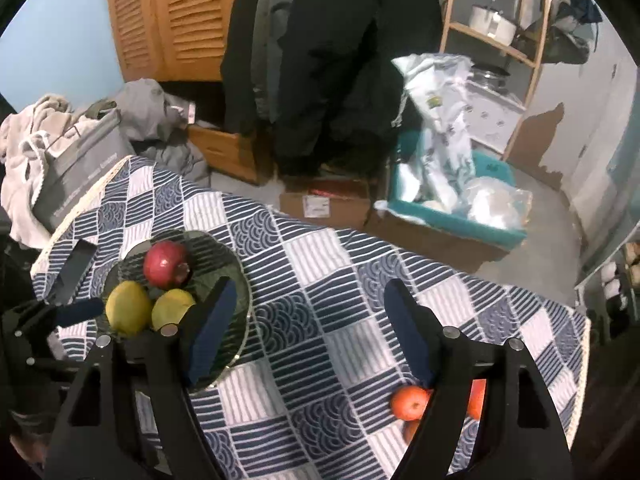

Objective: Organize fruits
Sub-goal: 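Withdraw both grippers from the bowl toward the remaining apple and oranges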

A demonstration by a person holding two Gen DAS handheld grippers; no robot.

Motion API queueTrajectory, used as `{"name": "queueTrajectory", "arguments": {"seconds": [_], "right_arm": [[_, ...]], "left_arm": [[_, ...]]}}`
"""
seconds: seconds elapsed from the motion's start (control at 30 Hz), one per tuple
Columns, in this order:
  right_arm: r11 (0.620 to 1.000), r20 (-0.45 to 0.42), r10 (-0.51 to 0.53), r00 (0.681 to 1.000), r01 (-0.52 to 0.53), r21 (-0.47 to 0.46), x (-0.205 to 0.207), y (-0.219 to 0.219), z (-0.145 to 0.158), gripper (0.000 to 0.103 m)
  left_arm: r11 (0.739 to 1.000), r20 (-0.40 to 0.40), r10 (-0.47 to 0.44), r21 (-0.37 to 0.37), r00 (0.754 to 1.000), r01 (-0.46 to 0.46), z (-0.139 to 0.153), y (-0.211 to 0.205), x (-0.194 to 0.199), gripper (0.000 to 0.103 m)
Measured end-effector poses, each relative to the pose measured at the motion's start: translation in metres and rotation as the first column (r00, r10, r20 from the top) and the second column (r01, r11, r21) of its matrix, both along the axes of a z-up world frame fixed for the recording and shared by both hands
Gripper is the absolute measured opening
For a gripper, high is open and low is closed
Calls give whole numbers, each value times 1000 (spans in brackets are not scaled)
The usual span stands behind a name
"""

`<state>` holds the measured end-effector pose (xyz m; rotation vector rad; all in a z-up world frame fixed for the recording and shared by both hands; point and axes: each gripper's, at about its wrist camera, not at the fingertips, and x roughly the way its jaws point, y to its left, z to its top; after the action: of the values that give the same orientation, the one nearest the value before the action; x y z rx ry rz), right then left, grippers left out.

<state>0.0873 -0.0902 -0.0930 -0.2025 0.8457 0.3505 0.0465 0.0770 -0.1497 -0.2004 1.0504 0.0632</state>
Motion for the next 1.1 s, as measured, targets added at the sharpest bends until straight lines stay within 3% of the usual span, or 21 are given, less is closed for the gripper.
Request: {"name": "queueTrajectory", "arguments": {"seconds": [0.33, 1.1], "right_arm": [[999, 53, -50, 997, 51, 0, -21, -41, 19, 80], [972, 76, -232, 970, 233, -6, -51, -152, 21, 81]], "left_arm": [[998, 43, -68, 8, 997, 68, 19, -31, -3, 76], [980, 97, -182, 96, 979, 173, 45, -111, -5, 76]]}}
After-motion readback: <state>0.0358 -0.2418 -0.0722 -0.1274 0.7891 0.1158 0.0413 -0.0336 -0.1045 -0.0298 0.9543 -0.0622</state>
